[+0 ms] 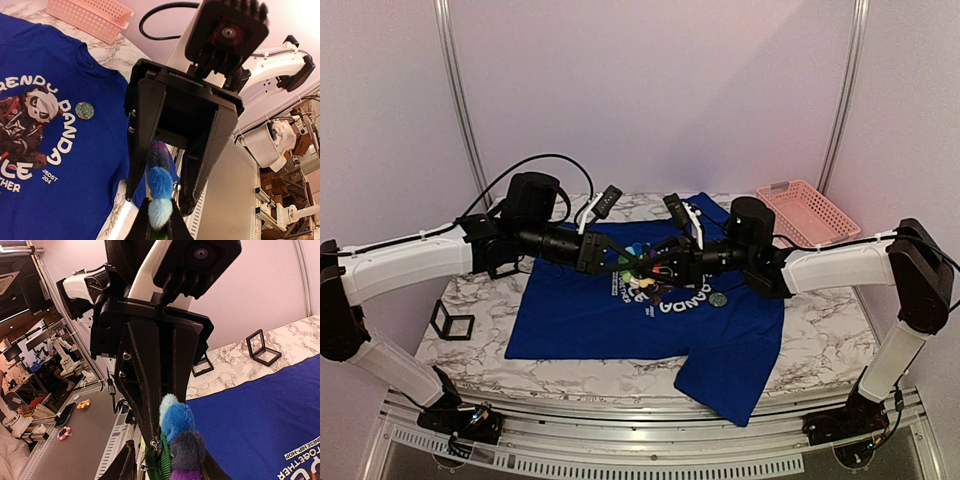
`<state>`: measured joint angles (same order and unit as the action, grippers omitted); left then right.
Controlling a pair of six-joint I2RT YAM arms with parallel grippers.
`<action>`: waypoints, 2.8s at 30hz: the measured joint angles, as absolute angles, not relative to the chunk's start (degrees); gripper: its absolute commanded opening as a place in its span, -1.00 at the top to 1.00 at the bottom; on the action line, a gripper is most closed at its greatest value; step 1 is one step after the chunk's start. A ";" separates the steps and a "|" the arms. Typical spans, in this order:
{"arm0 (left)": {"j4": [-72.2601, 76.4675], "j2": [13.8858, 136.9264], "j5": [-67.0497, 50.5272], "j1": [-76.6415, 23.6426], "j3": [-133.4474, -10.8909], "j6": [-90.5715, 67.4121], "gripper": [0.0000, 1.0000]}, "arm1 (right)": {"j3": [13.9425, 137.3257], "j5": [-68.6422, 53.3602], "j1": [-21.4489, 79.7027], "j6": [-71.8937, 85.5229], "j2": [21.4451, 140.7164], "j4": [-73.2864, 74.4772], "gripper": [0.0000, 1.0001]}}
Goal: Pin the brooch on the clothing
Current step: Pass from the left arm to the right
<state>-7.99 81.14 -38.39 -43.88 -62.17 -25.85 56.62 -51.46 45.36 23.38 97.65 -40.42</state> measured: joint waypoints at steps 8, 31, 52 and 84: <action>-8.03 81.14 -38.59 -43.90 -62.33 -25.45 1.00 | 56.62 -52.18 45.34 23.97 97.84 -41.04 0.35; -8.82 81.14 -39.59 -44.34 -62.65 -22.04 1.00 | 56.42 -53.49 45.06 25.36 97.91 -41.19 0.74; -9.41 81.45 -39.38 -44.51 -63.79 -22.02 1.00 | 53.80 -54.35 44.91 20.47 93.10 -35.64 0.18; -11.35 79.33 -36.80 -44.58 -63.53 -12.71 -0.27 | 53.49 -53.21 42.96 28.16 94.24 -40.58 1.00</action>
<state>-11.35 79.33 -36.80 -44.58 -63.53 -12.71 53.49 -53.21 42.96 28.16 94.24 -40.58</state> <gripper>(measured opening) 0.631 0.049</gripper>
